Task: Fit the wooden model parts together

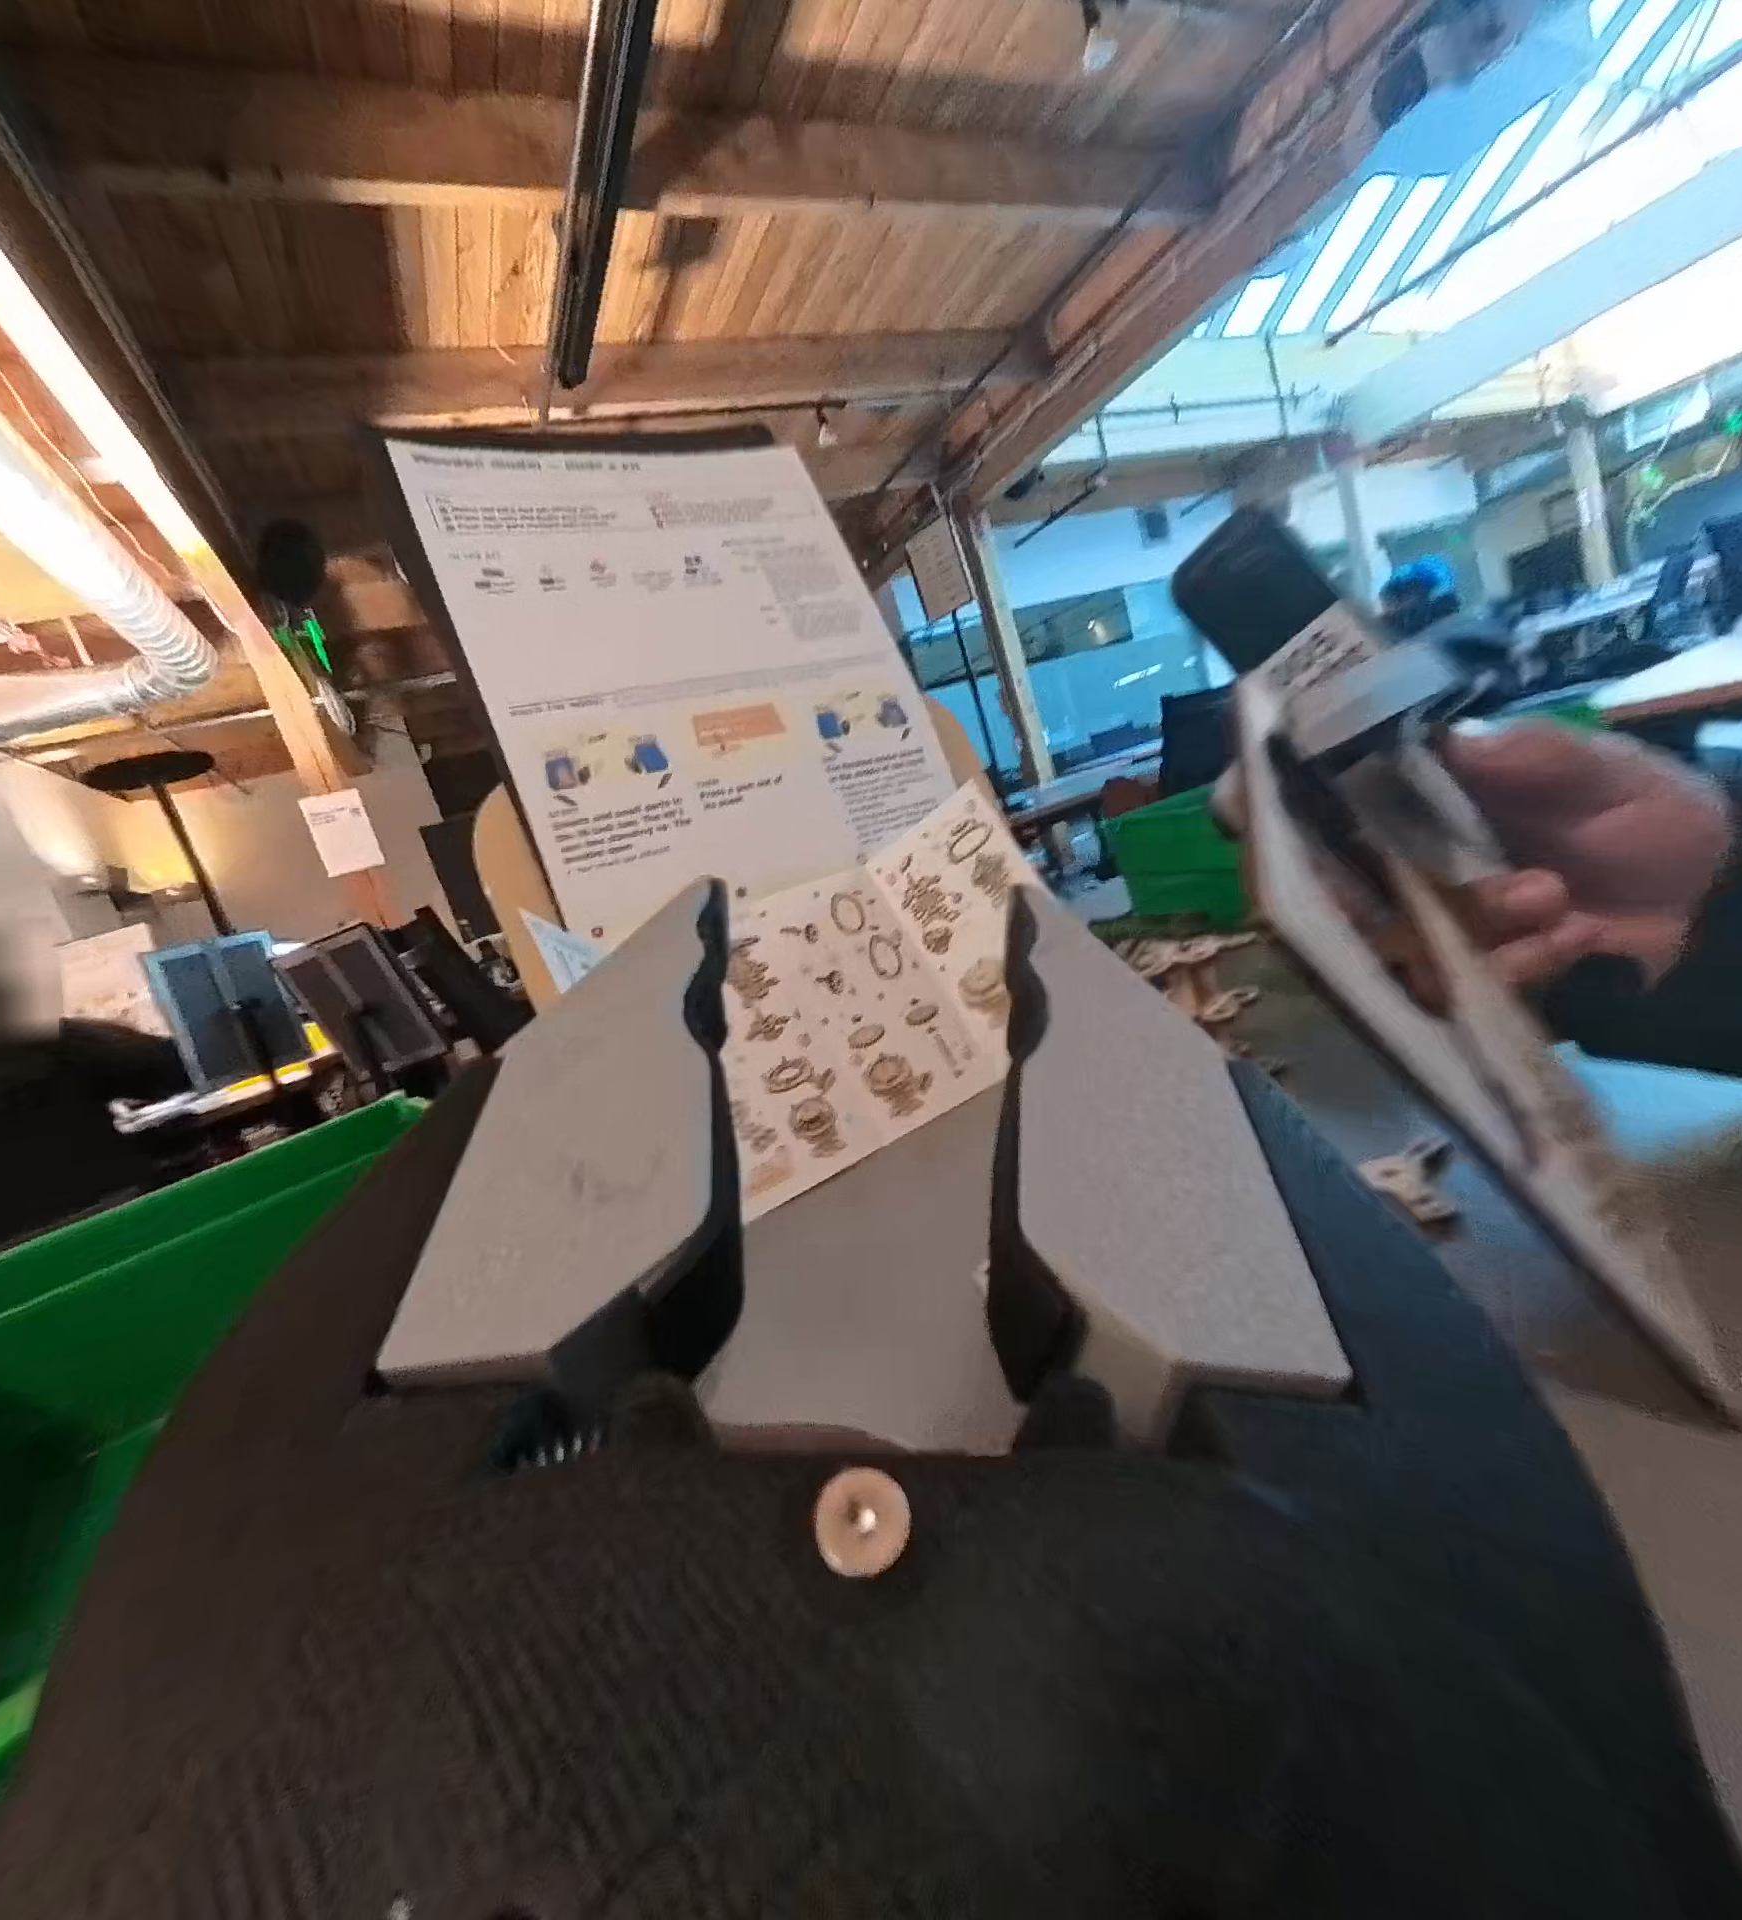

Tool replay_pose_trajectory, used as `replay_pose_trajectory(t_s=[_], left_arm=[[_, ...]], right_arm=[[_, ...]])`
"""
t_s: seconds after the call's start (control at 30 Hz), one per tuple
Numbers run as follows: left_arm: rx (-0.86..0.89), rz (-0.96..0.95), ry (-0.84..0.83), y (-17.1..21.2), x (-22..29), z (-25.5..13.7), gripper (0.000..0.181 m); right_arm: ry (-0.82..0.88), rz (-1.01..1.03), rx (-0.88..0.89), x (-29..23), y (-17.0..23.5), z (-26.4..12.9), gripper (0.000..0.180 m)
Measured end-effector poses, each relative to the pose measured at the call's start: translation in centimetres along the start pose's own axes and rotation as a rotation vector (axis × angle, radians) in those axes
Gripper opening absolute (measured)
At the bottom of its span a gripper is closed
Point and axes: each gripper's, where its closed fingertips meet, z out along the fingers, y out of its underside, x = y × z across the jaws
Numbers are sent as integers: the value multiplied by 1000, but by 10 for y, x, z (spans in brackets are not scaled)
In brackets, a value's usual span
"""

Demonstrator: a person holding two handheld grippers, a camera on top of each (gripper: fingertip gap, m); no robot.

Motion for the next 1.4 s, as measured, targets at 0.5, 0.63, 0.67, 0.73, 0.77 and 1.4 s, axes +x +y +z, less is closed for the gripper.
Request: replay_pose_trajectory(t_s=[0.5, 0.63, 0.67, 0.73, 0.77, 1.4], left_arm=[[60, -48, -57, -56, -2, -60, 23], [-161, -178, 14, -3, 0, -44, 42], [-182, -203, 2, 2, -8, -44, 48], [-230, -221, -19, 11, -29, -47, 44], [-266, -235, -25, 16, -41, -48, 47], [-1093, -16, 275, 163, -182, 13, 68]], right_arm=[[293, 305, -168, 112, 5, 89, 4], [526, 268, -329, 146, 17, 66, 45], [578, 228, -303, 150, 8, 55, 52], [571, 202, -257, 143, -3, 38, 65], [507, 223, -247, 133, -2, 36, 65], [396, -54, -340, 97, 29, -34, 55]])
